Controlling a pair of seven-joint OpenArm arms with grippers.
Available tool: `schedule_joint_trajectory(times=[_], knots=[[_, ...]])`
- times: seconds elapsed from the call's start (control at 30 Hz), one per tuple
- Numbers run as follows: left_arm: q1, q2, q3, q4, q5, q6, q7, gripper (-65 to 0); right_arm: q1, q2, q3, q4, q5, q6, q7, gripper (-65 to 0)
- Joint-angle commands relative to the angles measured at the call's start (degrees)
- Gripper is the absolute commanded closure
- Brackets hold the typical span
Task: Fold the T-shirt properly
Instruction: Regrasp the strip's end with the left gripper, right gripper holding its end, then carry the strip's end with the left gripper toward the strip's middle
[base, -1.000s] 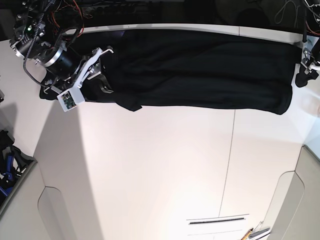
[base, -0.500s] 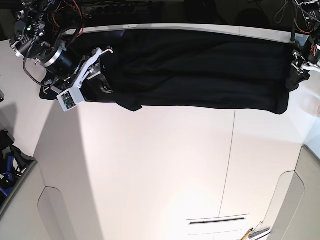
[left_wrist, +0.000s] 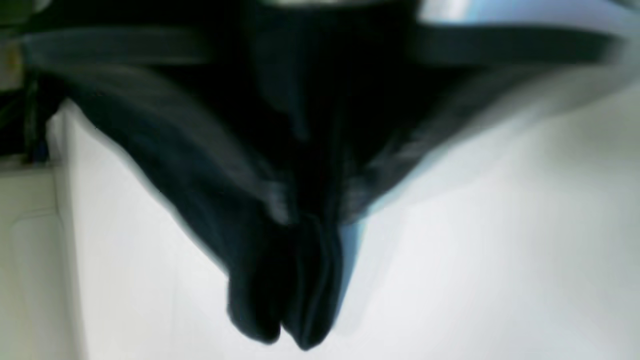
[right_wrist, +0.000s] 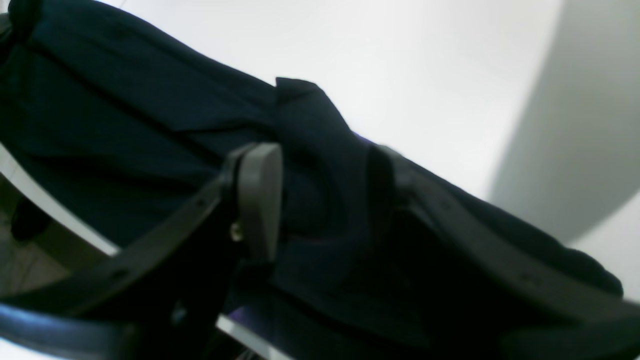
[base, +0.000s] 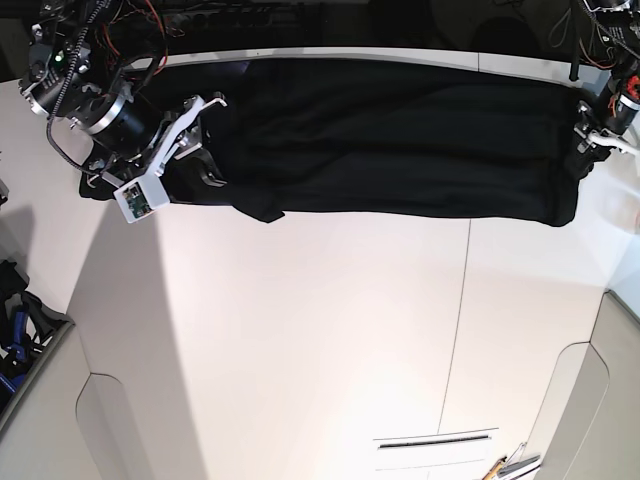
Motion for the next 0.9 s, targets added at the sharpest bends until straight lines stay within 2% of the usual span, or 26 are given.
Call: schedule_joint_trajectory(times=[0.0, 0.03, 0.2, 0.3, 0.43, 0.53, 0.67, 0.87], knots=[[0.2, -0.6, 0.1, 0.1, 0.6, 0.8, 1.5, -4.8, 0.3, 0.3, 0.2, 0.9, 0.7, 0.0, 1.5, -27.8], [0.2, -0.6, 0.1, 0.1, 0.6, 0.8, 1.3, -0.3, 0.3, 0.3, 0.2, 0.9, 0.7, 0.0, 1.5, -27.8], [0.2, -0.8, 0.0, 1.0, -2.3, 0.8, 1.4, 0.0, 0.3, 0.3, 0.2, 0.9, 0.7, 0.0, 1.5, -27.8], [0.2, -0.9, 0.0, 4.1, -7.6, 0.8, 8.1, 0.0, 0.3, 0.3, 0.2, 0.9, 0.4, 0.0, 1.5, -27.8], [0.2, -0.9, 0.0, 9.4, -18.8, 0.8, 17.7, 0.0, 0.3, 0.3, 0.2, 0.9, 0.2, 0.0, 1.5, -27.8], [0.2, -0.9, 0.0, 11.1, -25.9, 0.8, 22.6, 0.0, 0.3, 0.3, 0.2, 0.9, -0.5, 0.0, 1.5, -27.8], [0.2, -0.7, 0.0, 11.1, -26.0, 0.8, 25.3, 0.0, 0.3, 0.3, 0.3, 0.9, -3.1, -0.2, 1.5, -27.8], [0.2, -0.1, 0.1, 11.2, -26.0, 0.8, 25.2, 0.0, 0.3, 0.3, 1.3, 0.9, -7.7, -4.9, 1.5, -27.8]])
